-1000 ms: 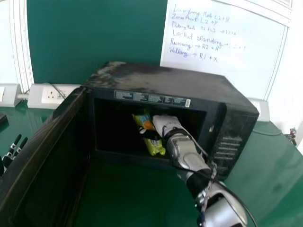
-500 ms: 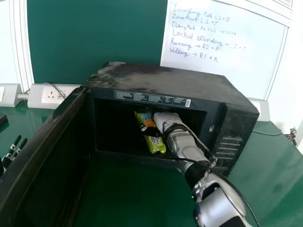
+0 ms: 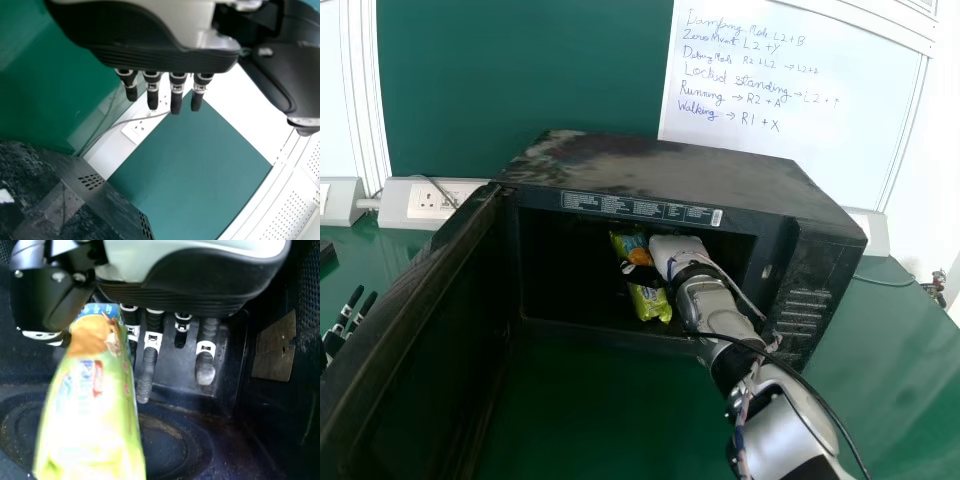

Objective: Put biscuit inside oven

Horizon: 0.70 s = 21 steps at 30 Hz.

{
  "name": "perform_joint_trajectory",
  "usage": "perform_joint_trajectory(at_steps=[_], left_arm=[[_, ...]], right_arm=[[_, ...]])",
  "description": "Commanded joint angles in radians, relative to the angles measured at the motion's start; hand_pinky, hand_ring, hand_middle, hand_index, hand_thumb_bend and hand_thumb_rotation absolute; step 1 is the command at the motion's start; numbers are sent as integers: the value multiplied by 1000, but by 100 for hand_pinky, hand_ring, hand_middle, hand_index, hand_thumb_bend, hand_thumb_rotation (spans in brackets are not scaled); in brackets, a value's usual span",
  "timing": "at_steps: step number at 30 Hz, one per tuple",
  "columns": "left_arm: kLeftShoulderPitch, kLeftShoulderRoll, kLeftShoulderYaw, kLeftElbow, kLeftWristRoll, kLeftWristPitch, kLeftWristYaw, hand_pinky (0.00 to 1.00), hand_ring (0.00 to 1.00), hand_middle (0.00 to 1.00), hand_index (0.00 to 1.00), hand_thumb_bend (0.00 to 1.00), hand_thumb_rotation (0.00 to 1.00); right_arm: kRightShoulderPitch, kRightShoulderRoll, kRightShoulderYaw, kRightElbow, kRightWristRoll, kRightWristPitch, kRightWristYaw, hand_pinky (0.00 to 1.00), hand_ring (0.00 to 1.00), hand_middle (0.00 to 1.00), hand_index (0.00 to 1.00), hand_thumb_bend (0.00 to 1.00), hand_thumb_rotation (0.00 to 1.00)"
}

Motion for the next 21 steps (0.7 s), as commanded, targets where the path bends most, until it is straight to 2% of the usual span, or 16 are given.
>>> perform_joint_trajectory(at_steps=[1,21], left_arm=[[-2,-2,-2,-13,-6,1,9,88,92,94,97,85,23],[-4,-10,-8,-18,-11,-1,15,88,93,94,98,85,21]], right_arm=[[-41,-1,3,9,8,-6,-19,13,20,47,71,57,0],[-56,-4,37,20,-1,-4,-34,14,20,47,70,57,0]])
